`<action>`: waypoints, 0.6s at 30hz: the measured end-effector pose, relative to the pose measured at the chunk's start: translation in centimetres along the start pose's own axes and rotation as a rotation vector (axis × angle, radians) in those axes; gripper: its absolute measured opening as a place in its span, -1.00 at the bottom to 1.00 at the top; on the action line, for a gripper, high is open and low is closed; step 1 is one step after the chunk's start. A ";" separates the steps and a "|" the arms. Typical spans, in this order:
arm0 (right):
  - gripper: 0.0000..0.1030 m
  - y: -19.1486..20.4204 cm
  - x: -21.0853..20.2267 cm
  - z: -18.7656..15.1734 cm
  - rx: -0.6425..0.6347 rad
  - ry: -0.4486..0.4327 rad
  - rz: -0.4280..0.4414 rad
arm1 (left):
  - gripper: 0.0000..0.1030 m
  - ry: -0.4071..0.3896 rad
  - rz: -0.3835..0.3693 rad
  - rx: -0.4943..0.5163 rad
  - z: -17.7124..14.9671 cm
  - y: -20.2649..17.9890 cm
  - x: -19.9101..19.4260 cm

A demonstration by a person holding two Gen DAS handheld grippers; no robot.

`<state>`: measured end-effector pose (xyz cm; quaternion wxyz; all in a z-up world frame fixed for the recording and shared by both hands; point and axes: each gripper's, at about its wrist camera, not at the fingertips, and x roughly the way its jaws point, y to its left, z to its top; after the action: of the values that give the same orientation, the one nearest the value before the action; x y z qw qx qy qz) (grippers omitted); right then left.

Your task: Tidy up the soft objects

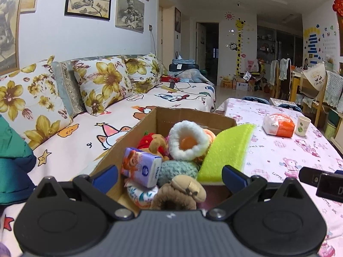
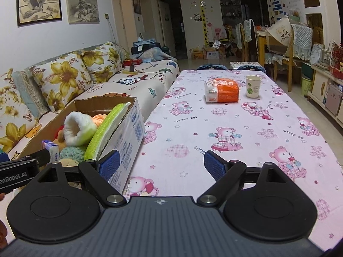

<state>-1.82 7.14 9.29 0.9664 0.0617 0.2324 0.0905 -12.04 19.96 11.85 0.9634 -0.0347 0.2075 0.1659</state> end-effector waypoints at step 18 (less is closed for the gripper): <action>1.00 1.3 -5.8 -0.8 -0.035 -0.055 0.033 | 0.99 -0.096 -0.011 0.016 0.0 0.4 -7.1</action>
<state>-7.44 7.31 11.35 0.9718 0.0510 0.2031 0.1087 -18.25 18.23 14.80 0.9734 -0.0201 0.1623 0.1606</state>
